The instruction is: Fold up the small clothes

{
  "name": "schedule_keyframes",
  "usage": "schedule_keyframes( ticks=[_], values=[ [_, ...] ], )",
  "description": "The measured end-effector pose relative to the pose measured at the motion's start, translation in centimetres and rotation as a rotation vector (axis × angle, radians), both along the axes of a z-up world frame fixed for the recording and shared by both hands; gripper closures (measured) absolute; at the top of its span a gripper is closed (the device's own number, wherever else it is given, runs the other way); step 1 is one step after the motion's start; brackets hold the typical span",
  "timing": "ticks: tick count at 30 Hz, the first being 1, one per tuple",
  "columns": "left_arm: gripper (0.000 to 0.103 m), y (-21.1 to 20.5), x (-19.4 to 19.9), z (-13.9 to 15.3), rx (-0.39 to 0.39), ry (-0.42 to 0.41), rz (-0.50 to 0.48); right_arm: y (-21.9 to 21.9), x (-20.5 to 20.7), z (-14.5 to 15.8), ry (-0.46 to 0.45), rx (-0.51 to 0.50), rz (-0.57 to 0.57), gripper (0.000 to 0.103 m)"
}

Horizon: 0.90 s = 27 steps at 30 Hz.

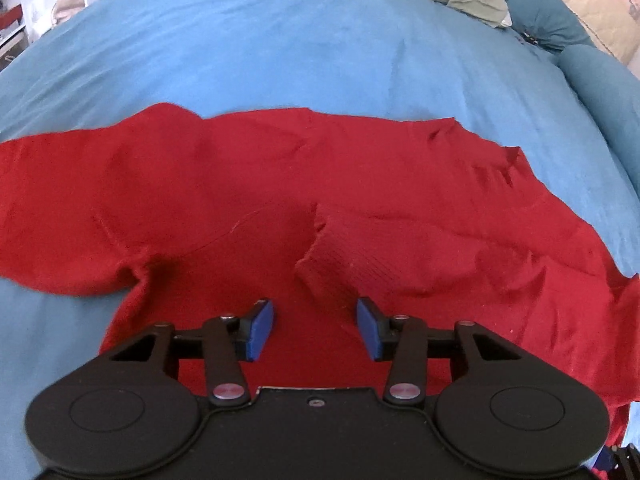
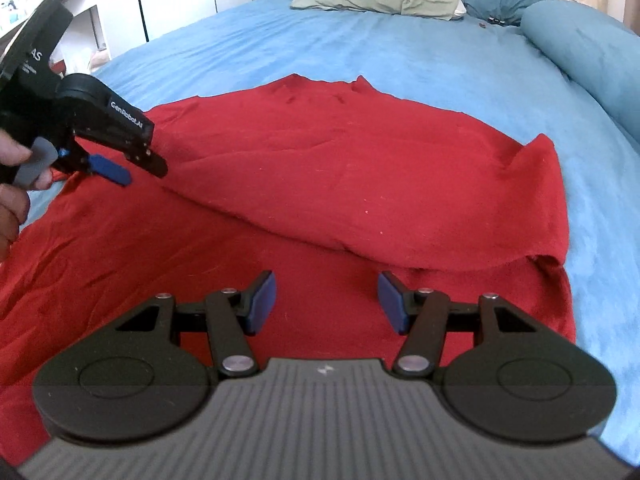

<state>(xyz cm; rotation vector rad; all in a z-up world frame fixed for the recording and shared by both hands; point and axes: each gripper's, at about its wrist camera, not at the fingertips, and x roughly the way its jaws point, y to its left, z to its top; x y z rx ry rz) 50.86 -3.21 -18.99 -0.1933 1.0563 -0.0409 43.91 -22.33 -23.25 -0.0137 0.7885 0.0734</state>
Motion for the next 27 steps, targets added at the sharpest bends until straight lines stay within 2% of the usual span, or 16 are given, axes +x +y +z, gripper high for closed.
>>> schedule_keyframes(
  ticks=[3, 5, 7, 8, 10, 13, 16, 22, 24, 26, 27],
  values=[
    [0.053, -1.1, 0.8, -0.2, -0.040, -0.004, -0.018, -0.1, 0.1, -0.2, 0.002, 0.004, -0.004, 0.031],
    [0.059, -2.0, 1.3, -0.3, -0.025, -0.011, -0.028, -0.1, 0.1, -0.2, 0.001, 0.009, -0.007, 0.031],
    [0.095, -2.4, 1.6, -0.3, -0.036, -0.022, -0.033, -0.1, 0.1, -0.3, 0.003, 0.007, -0.008, 0.031],
    [0.094, -2.2, 1.8, 0.0, -0.067, -0.025, -0.030, -0.1, 0.1, -0.3, 0.003, 0.006, -0.009, 0.031],
    [0.094, -1.9, 1.8, 1.2, -0.078, -0.071, -0.016, -0.2, 0.2, -0.3, 0.002, 0.007, -0.010, 0.030],
    [0.094, -1.2, 1.4, 3.5, -0.055, -0.161, -0.001, -0.6, 0.6, -0.2, -0.002, 0.001, -0.025, 0.030],
    [0.094, -0.3, 0.8, 4.9, 0.014, -0.234, 0.015, -1.4, 0.9, -0.2, -0.008, 0.002, -0.054, 0.030],
    [0.094, 0.7, 0.1, 3.2, 0.075, -0.255, 0.038, -3.2, 1.5, -0.5, -0.019, -0.030, -0.129, 0.028],
    [0.094, 0.9, -0.1, 3.1, 0.068, -0.264, 0.041, -4.2, 1.8, -0.5, -0.025, -0.044, -0.160, 0.025],
    [0.094, 0.9, 0.1, 3.2, 0.071, -0.272, 0.038, -5.5, 2.2, -0.7, -0.026, -0.060, -0.199, 0.015],
    [0.094, 0.9, 0.1, 3.3, 0.072, -0.280, 0.036, -6.3, 2.4, -0.9, -0.022, -0.059, -0.222, 0.015]
  ],
)
